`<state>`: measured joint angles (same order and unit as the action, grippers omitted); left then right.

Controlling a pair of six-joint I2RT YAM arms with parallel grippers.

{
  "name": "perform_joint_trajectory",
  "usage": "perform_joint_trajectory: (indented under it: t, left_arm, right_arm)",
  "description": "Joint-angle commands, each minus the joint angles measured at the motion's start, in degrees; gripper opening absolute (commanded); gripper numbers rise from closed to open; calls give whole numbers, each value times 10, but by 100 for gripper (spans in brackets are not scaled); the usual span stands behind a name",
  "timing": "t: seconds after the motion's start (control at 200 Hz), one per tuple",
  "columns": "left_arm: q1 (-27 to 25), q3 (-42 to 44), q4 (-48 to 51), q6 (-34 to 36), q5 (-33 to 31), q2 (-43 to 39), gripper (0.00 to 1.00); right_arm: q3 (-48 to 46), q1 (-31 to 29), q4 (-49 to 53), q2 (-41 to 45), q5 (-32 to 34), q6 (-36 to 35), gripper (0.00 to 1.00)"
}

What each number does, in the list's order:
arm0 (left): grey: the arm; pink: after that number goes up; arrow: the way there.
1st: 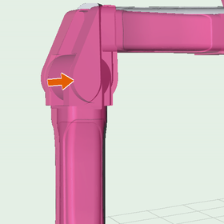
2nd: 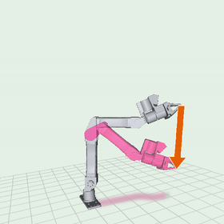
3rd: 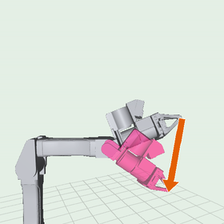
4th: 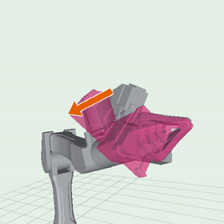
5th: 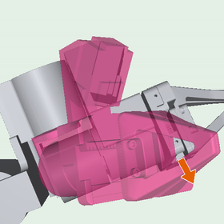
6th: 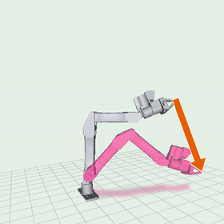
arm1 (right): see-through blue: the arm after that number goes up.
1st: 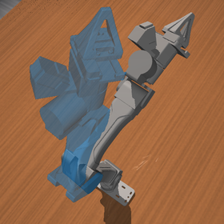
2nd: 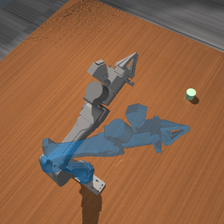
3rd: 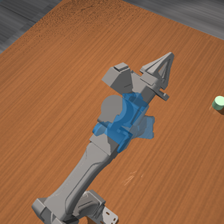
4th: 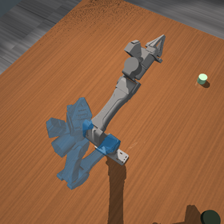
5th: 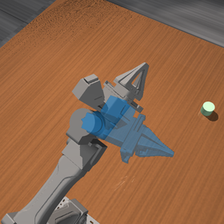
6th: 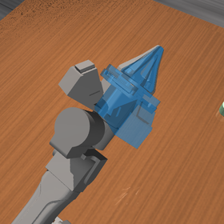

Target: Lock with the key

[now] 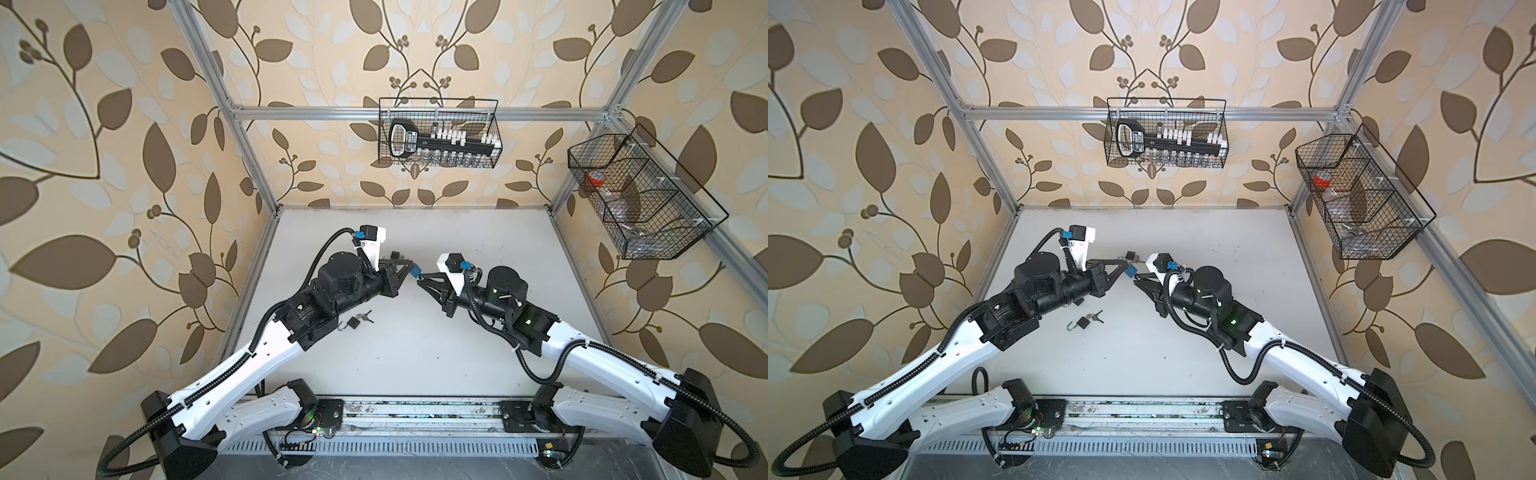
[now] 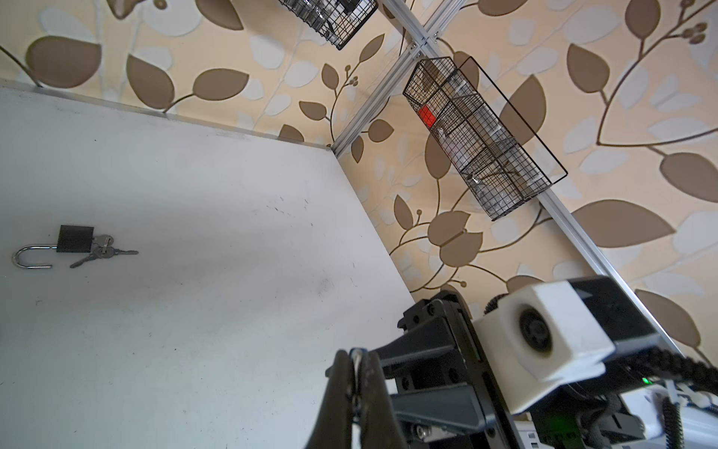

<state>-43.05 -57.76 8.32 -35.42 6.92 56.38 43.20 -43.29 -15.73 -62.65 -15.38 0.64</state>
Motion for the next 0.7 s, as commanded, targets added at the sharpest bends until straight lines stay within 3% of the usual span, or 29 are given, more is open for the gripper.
perform_joint_trajectory:
  t: [0.0,0.305,0.695]
  left_arm:
    - [3,-9,-29,-9,-3,-2,0]
    - [3,-10,-22,-10,-7,-8,0]
    - [3,-33,-4,0,-48,-42,0]
  right_arm:
    - [17,-3,-10,7,1,1,15]
    - [15,-3,-5,9,8,4,0]
    - [-42,-3,34,34,26,17,0]
